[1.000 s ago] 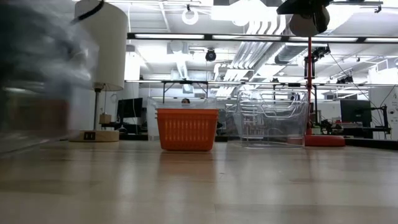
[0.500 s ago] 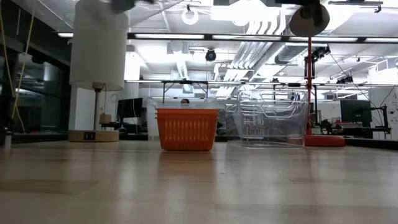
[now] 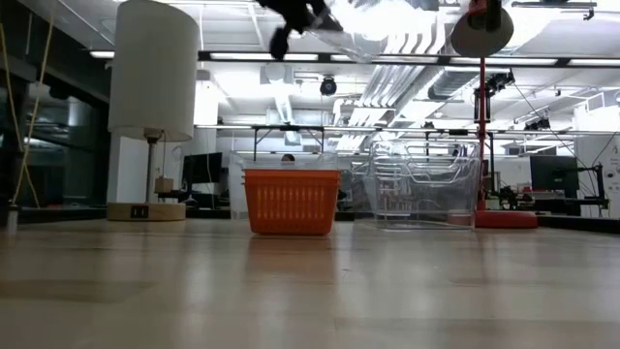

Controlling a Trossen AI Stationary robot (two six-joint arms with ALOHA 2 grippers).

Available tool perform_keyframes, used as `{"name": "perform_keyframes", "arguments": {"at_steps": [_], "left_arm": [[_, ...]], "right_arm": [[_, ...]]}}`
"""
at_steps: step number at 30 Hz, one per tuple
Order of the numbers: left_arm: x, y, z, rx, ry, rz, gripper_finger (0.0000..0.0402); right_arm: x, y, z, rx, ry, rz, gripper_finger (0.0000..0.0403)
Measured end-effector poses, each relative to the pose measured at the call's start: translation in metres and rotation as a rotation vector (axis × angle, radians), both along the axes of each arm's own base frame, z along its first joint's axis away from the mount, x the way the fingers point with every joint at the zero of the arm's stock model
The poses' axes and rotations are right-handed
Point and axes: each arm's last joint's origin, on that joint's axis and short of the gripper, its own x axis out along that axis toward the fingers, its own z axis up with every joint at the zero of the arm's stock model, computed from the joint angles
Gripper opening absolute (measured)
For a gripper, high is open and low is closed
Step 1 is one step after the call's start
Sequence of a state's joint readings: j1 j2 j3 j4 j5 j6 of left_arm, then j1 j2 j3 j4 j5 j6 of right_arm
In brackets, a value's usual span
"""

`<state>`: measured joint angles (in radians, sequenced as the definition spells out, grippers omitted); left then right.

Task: Stack baskets by color
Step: Stack the bottom transparent bin on the top transparent bin

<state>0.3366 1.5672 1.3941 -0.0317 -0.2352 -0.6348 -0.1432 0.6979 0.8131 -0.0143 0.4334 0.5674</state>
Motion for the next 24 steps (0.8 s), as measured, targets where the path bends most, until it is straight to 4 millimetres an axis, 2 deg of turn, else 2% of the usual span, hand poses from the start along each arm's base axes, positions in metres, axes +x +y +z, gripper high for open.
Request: {"name": "perform_keyframes", "arguments": {"at_steps": [6, 11, 20, 24], "left_arm": [[0.028, 0.014, -0.039, -0.133, -0.022, 0.086, 0.0000], [0.039, 0.022, -0.064, -0.212, -0.033, 0.229, 0.0000], [0.060, 0.032, -0.102, -0.322, -0.102, 0.299, 0.0000], [0.065, 0.030, -0.103, -0.297, -0.037, 0.305, 0.0000]], "right_arm": [[-0.002, 0.001, 0.009, -0.038, -0.082, 0.013, 0.0000], [-0.011, 0.003, 0.021, -0.084, -0.186, 0.026, 0.0000], [-0.021, 0.004, 0.029, -0.145, -0.236, 0.023, 0.0000], [-0.020, 0.004, 0.028, -0.161, -0.213, 0.020, 0.0000]]}}
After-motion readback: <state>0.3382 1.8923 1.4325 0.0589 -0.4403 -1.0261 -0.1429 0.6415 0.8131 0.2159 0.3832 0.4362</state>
